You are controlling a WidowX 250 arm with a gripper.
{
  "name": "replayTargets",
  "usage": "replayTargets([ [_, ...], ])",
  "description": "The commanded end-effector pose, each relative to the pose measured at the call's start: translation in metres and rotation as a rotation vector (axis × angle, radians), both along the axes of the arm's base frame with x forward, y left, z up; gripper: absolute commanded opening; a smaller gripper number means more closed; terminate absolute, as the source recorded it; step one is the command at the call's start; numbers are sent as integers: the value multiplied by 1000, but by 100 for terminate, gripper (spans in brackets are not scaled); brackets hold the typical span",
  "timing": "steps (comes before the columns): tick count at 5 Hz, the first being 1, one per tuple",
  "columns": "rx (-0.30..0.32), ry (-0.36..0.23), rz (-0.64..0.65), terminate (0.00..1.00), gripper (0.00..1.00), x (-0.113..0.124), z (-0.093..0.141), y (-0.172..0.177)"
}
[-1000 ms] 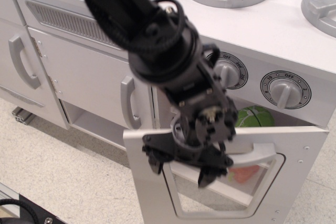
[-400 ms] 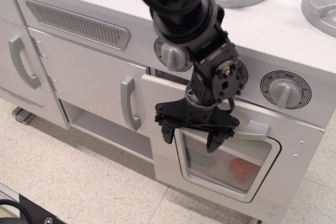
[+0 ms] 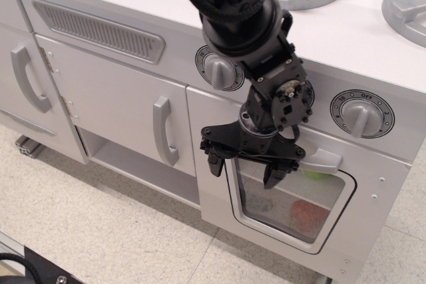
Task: Close oven
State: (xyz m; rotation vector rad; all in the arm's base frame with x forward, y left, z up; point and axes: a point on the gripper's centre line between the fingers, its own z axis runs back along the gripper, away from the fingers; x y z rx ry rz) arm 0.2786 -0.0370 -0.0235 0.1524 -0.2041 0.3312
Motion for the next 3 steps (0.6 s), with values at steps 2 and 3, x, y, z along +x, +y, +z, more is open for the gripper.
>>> replayTargets([
  [2, -62, -25, -36, 0, 100, -14, 33, -3],
  [3, -62, -25, -36, 100, 100, -14, 33, -3],
])
